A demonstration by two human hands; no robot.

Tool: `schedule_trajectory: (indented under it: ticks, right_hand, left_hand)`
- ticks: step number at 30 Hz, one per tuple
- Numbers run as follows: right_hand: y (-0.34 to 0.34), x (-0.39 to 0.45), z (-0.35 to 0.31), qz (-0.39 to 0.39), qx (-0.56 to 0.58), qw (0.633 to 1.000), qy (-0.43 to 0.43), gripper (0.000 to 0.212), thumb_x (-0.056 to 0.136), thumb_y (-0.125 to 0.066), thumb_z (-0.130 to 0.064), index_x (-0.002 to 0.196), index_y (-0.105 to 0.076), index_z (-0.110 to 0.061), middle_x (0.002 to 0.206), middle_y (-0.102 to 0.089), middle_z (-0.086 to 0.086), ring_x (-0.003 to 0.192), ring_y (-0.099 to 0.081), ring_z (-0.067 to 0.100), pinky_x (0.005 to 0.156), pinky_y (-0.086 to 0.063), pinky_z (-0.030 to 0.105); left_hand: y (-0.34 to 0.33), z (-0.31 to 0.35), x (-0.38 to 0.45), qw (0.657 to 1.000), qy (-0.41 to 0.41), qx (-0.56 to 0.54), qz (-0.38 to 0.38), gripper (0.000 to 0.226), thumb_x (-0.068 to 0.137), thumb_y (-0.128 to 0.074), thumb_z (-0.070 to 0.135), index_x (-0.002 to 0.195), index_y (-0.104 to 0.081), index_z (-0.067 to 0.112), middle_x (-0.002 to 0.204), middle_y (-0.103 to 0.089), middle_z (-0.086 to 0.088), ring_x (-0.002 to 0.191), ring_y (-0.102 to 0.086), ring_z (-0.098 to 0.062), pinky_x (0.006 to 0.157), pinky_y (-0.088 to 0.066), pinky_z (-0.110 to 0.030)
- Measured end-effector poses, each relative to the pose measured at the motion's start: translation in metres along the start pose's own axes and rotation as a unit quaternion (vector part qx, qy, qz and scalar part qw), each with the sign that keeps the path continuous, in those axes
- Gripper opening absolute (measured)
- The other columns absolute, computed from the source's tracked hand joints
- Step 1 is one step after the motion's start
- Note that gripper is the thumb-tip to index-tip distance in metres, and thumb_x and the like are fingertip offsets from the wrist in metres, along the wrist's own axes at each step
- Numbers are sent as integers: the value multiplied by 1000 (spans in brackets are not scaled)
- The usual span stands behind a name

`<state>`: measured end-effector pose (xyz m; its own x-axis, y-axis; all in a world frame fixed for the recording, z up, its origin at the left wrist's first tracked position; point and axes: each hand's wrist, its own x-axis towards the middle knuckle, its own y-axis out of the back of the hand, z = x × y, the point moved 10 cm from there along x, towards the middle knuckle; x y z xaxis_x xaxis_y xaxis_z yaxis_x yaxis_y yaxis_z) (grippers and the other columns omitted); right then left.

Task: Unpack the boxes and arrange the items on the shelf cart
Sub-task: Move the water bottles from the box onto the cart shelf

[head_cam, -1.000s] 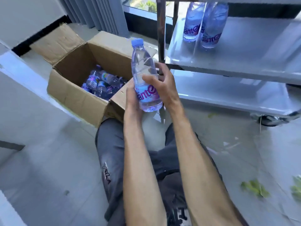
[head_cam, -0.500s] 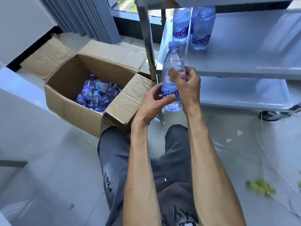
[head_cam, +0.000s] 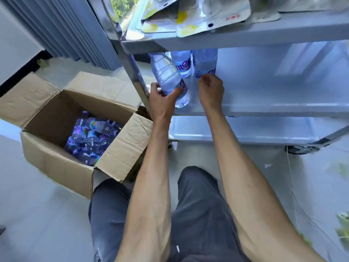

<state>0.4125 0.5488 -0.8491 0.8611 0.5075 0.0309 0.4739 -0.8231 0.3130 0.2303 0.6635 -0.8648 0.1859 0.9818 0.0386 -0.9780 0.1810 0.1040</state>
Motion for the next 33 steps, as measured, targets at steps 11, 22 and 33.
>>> schedule_trajectory:
  ticks: [11, 22, 33]
  right_hand:
    - [-18, 2, 33, 70, -56, 996, 10, 17, 88, -56, -5, 93, -72, -6, 91, -73, 7, 85, -65, 23, 68, -39, 22]
    - [-3, -28, 30, 105, 0, 994, -27, 26, 85, -47, 0, 90, -72, -8, 89, -73, 4, 81, -62, 18, 67, -40, 23]
    - [-113, -164, -9, -2, 47, 998, 49, 25, 83, -52, 2, 95, -72, -9, 96, -73, 7, 91, -65, 23, 77, -44, 23]
  left_hand:
    - [-53, 8, 32, 999, -32, 26, -9, 54, 66, -86, 10, 114, -63, 9, 103, -69, -1, 94, -67, -22, 85, -56, -39]
    - [5, -2, 2, 997, 6, 51, 49, 29, 81, -66, 26, 107, -66, 15, 86, -70, 1, 75, -67, -14, 77, -57, -36]
    - [248, -56, -58, 947, 93, 99, 290, 17, 80, -57, 12, 90, -71, 9, 92, -73, -8, 92, -66, -30, 78, -45, -28]
